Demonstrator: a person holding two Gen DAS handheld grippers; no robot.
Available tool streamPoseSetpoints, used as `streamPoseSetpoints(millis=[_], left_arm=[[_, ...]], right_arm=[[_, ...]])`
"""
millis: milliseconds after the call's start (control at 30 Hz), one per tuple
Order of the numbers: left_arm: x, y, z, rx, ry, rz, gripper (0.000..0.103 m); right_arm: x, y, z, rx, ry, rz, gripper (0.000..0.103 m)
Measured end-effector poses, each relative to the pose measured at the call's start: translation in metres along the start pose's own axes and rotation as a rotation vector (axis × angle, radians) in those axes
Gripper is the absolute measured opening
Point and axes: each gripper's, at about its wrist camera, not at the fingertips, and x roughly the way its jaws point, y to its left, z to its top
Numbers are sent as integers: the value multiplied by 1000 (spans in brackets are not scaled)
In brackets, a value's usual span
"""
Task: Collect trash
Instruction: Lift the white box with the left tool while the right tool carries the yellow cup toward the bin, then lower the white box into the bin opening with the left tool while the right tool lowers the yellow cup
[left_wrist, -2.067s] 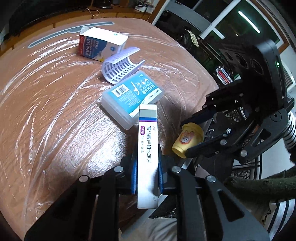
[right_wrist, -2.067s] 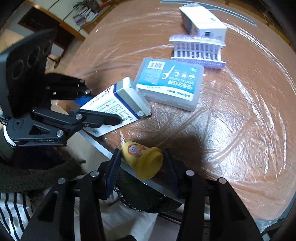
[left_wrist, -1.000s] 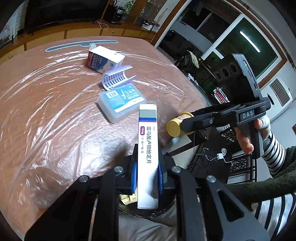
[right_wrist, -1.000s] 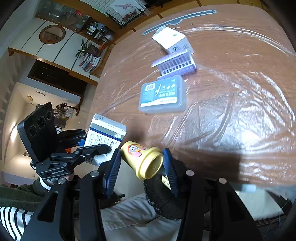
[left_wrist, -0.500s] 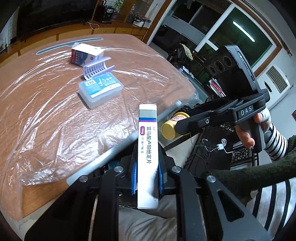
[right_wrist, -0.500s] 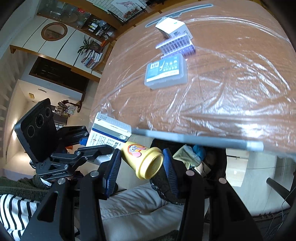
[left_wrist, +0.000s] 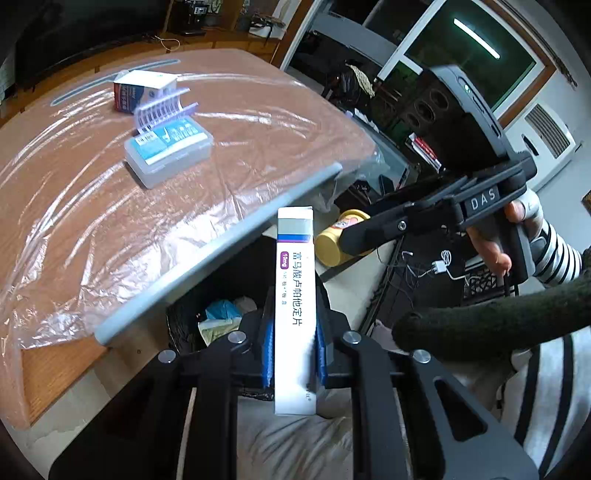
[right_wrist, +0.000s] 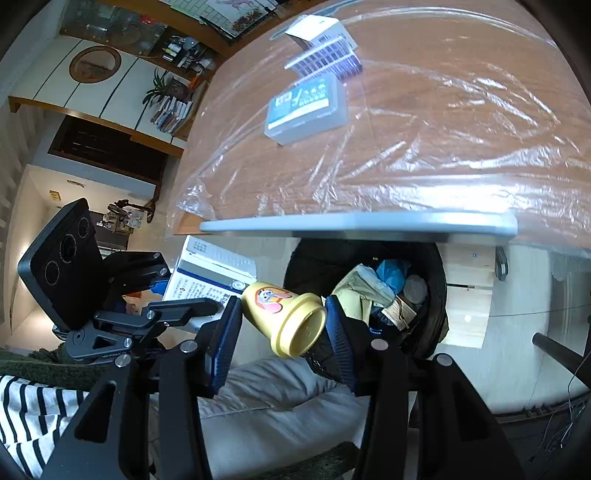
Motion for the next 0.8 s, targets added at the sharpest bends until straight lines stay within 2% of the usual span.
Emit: streamPoseSetpoints(millis=[533, 800], left_arm=[[43, 1, -21, 12, 102, 34, 19], [69, 1, -30, 28, 146, 88, 19]], right_arm=[[37, -18, -14, 9, 63, -85, 46], [62, -30, -17, -6, 102, -158, 46]])
